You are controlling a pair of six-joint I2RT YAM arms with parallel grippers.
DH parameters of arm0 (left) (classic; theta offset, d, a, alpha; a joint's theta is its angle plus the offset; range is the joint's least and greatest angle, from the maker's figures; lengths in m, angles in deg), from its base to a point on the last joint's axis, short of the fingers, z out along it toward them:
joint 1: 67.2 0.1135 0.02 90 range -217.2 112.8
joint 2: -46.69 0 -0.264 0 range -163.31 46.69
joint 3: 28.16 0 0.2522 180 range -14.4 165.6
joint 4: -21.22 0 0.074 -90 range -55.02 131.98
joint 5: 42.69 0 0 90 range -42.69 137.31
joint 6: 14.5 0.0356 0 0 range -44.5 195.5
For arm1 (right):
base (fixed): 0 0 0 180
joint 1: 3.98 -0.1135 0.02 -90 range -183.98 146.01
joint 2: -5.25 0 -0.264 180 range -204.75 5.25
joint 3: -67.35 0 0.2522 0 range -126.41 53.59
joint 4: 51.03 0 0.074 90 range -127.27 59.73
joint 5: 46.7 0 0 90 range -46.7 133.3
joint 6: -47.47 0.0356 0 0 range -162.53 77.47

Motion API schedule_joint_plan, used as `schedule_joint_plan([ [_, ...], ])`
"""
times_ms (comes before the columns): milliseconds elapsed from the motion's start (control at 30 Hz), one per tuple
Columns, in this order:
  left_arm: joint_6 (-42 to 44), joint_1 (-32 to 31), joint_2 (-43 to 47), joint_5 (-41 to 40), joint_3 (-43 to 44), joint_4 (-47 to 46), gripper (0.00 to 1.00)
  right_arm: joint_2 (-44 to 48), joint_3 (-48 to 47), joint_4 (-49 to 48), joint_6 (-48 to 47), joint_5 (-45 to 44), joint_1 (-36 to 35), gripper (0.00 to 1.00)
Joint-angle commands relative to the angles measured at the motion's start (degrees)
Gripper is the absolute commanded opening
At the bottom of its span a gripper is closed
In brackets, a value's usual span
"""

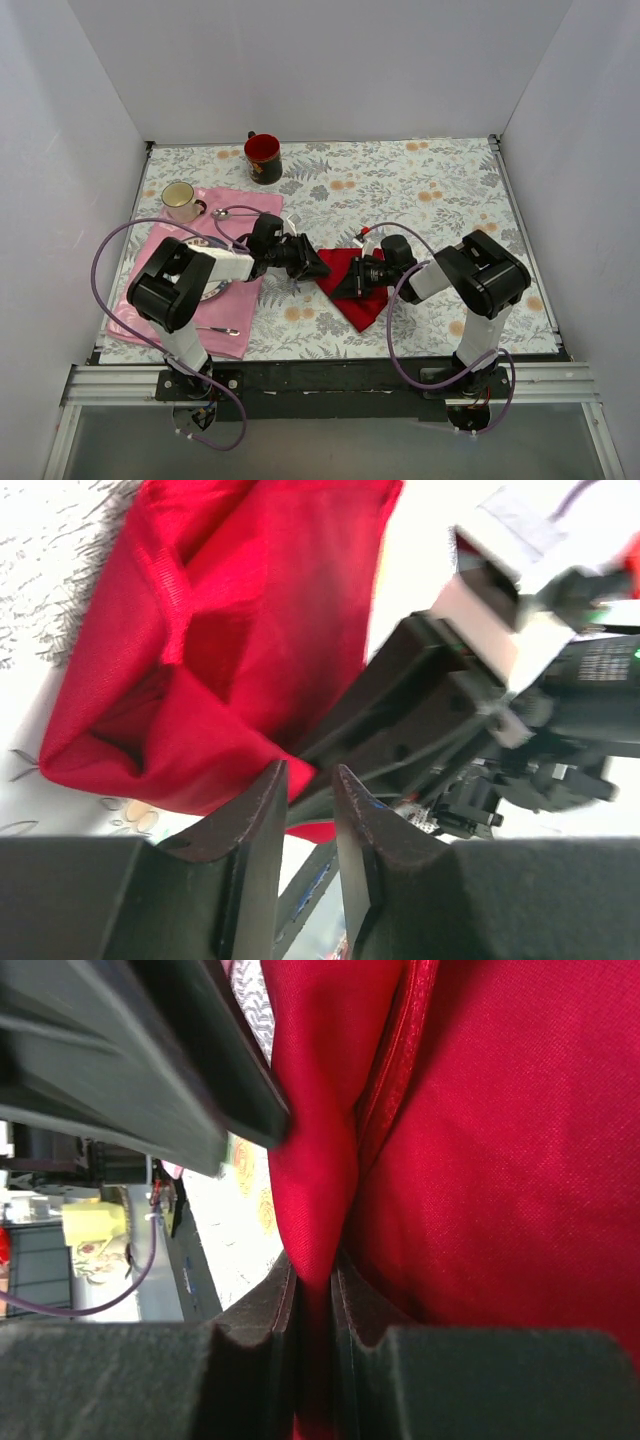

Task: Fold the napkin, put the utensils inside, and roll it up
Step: Roll the napkin with the utensil

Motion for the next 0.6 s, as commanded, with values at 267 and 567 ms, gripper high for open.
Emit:
schedule_joint_plan([
  [267,1.9,0.1,-4.4,-4.8,-1.3,0.2,0.21,9.2,-11.2,41.0,-21.9,-15.0,-2.2,0.37],
  [567,2.6,0.4,-6.3,-4.3,-0.1,2.6,0.20,14.9,-24.7,67.4,-35.0,-33.6,-8.6,0.70],
])
